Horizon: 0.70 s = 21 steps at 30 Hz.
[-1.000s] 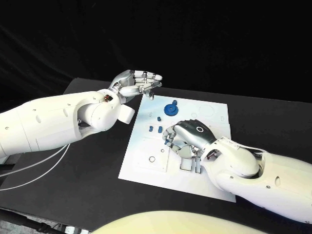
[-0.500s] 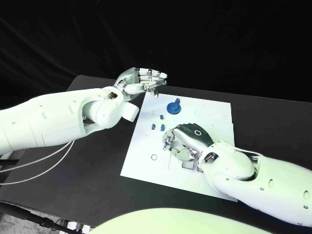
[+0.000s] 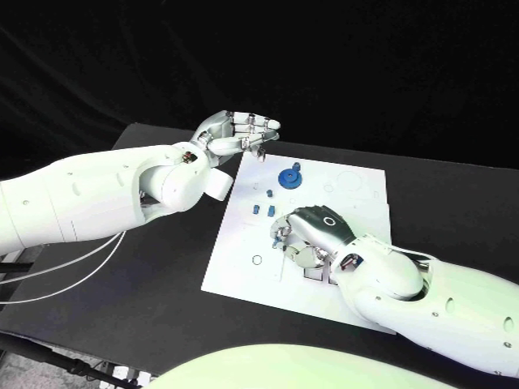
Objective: Assemble the parts on the task board
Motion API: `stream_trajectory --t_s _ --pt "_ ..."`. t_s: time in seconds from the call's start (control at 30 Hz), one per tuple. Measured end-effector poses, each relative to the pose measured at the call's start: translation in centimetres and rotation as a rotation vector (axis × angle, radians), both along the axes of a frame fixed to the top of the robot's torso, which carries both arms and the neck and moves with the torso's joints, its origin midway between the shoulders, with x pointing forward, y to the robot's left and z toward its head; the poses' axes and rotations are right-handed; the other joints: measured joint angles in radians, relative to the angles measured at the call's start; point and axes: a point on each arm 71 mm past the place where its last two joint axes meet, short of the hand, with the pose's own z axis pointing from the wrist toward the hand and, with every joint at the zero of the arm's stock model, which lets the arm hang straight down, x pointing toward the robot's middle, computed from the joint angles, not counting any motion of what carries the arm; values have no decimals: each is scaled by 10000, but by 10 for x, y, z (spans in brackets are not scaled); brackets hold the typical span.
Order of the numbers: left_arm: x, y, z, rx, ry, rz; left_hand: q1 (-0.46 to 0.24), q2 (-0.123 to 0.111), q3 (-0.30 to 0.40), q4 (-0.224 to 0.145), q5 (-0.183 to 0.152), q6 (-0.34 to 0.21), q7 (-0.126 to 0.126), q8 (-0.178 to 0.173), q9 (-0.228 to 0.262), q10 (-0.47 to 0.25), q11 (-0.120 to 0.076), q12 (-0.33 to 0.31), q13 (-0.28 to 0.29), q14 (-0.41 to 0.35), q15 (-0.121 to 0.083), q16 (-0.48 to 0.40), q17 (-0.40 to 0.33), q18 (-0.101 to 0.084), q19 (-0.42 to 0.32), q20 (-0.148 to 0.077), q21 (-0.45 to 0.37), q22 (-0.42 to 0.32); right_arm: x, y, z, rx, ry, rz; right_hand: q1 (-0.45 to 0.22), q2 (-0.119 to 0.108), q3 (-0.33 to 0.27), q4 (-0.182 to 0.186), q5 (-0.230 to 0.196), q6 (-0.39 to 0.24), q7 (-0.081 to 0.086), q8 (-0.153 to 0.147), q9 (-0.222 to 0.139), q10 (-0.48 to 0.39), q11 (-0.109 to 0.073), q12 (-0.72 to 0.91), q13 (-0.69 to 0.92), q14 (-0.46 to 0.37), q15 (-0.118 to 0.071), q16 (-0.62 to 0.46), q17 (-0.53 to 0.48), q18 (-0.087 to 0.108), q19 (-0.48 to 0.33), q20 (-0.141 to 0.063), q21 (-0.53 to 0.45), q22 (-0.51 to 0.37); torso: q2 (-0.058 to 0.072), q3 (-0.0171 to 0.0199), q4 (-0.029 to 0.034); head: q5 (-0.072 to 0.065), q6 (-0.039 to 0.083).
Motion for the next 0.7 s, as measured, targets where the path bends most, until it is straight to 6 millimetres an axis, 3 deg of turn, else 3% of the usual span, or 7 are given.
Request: stream_trajectory --t_s 0.7 --pt "1 1 0 26 30 29 0 0 0 0 0 0 0 0 1 0 0 0 -2 0 0 0 -16 0 0 0 0 0 -1 0 -1 -107 62 86 -51 -52 0 0 0 21 26 -49 0 15 15 -11 1 0 0 0 -9 1 0 0 -1 -3 0 4 2 20 -29"
